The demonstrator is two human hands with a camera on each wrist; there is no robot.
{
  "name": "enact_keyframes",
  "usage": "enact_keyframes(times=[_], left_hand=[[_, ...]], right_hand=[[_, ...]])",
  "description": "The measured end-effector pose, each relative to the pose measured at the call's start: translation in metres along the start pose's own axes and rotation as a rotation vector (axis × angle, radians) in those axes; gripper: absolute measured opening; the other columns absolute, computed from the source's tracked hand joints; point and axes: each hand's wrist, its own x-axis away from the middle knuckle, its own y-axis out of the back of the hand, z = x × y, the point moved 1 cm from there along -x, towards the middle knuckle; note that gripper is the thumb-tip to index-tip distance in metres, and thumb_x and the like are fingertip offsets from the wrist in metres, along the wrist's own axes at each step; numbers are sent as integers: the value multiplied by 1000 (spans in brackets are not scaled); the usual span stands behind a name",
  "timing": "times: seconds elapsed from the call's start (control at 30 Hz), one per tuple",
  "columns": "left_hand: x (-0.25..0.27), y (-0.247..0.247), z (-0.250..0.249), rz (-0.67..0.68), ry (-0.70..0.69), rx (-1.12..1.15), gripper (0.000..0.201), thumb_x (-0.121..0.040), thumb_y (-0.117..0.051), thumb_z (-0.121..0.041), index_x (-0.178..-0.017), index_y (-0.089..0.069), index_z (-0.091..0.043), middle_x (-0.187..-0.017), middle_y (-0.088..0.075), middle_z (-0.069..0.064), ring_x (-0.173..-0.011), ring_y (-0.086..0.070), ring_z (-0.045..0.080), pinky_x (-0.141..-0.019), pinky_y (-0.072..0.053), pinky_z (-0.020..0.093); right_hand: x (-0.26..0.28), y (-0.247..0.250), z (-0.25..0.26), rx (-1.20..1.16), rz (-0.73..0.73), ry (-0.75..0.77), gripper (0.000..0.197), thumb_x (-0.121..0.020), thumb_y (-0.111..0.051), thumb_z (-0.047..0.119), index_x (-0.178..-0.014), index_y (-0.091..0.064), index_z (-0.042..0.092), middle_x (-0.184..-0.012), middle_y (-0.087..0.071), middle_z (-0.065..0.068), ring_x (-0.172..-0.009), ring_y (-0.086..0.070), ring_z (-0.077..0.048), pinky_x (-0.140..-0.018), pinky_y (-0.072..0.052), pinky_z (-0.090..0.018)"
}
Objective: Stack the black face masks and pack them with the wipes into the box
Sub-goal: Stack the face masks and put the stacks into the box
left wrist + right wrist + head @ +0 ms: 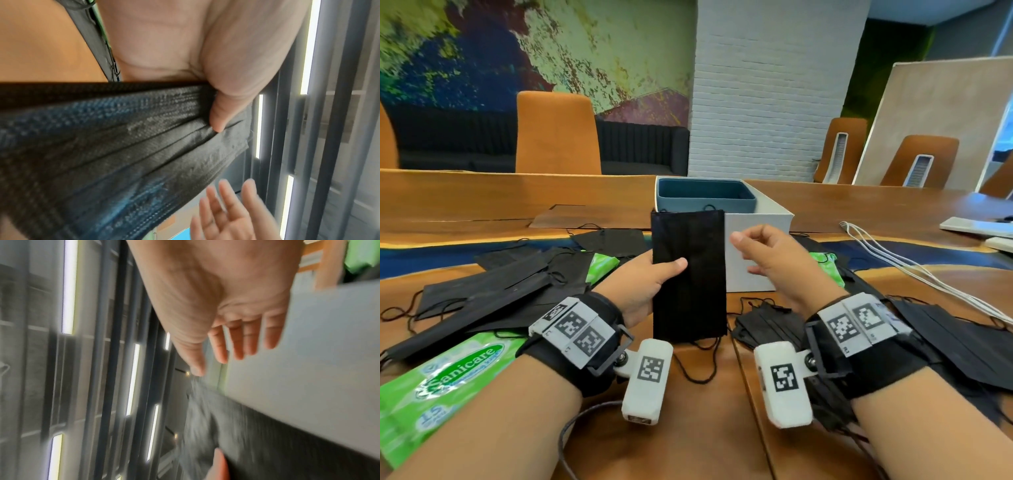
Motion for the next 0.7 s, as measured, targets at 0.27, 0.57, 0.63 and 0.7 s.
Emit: enact_keyframes(times=[0.27, 0.57, 0.63, 0.7], left_hand=[[1, 10, -7, -108, 25, 87, 26, -97, -48, -13, -120, -60, -11, -113, -70, 10, -100, -67, 22, -75, -52, 35], [2, 11, -7, -114, 55, 59, 31, -97, -48, -13, -127, -56, -9, -114, -68, 10, -105, -64, 25, -76, -50, 36], [2, 11, -6, -107, 59, 52, 31, -97, -48, -12, -126, -56, -10, -114, -69, 10, -105, -64, 24, -76, -50, 36], [2, 10, -7, -102, 61, 47, 30, -97, -48, -12, -125, -57, -10, -114, -69, 10, -104, -64, 24, -76, -50, 36]], right_hand=[[-19, 65, -12, 565, 249, -472, 42, -87, -62, 42, -115, -63, 11, -99, -62, -4, -85, -54, -16, -70, -46, -27], [-20, 53, -42, 1040, 405, -574, 44, -72, -73, 56, -91, -64, 17, -91, -69, 7, -86, -66, -12, -86, -51, -30], [-20, 49, -39, 1125, 445, -560, 39, -74, -72, 54, -79, -61, 17, -87, -68, 3, -86, -65, -14, -82, -50, -28], [-21, 44, -35, 1185, 473, -561, 39, -75, -72, 53, -72, -57, 16, -74, -62, 3, -73, -60, -14, -71, -46, -26]])
